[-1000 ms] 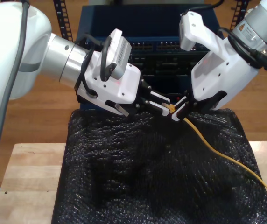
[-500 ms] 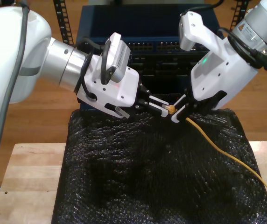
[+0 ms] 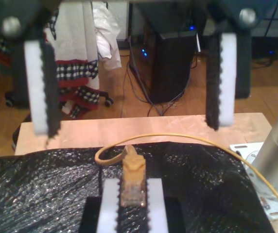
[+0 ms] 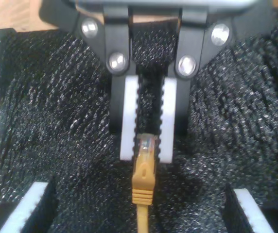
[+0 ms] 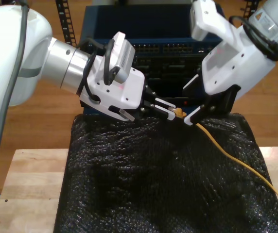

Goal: Grab the cable and plug it in

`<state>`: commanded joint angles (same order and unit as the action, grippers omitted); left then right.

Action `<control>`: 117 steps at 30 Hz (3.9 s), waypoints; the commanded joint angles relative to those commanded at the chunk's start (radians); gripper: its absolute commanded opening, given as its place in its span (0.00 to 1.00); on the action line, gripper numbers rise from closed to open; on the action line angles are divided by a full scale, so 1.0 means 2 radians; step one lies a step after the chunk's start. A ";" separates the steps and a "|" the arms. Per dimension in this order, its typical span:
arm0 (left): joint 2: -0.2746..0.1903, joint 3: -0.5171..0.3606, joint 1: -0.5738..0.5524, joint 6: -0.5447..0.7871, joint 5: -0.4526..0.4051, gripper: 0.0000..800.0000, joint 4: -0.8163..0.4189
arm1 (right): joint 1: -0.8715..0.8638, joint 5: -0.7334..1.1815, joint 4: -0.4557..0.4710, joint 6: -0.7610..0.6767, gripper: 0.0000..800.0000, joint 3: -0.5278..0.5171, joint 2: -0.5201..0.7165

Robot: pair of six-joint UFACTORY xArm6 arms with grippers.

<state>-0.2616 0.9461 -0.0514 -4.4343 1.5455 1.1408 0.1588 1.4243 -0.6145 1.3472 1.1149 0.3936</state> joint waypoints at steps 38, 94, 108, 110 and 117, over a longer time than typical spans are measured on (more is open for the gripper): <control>0.094 0.003 0.131 -0.087 0.219 0.00 0.101 | 0.030 -0.074 -0.002 0.164 0.99 -0.029 0.155; 0.152 0.002 0.133 -0.163 0.398 0.02 0.206 | 0.200 -0.352 -0.008 0.244 0.79 -0.168 0.224; 0.152 -0.001 0.133 -0.174 0.400 0.02 0.205 | 0.202 -0.354 -0.008 0.243 0.67 -0.173 0.221; 0.152 -0.002 0.133 -0.179 0.401 0.02 0.205 | 0.203 -0.354 -0.008 0.243 0.67 -0.173 0.220; 0.152 -0.002 0.134 -0.193 0.402 0.02 0.203 | 0.206 -0.354 -0.008 0.243 0.64 -0.173 0.219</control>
<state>0.0422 0.9415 0.2171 -4.8209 2.3495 1.5474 0.5700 0.7154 -0.6314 1.8336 0.7681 0.8324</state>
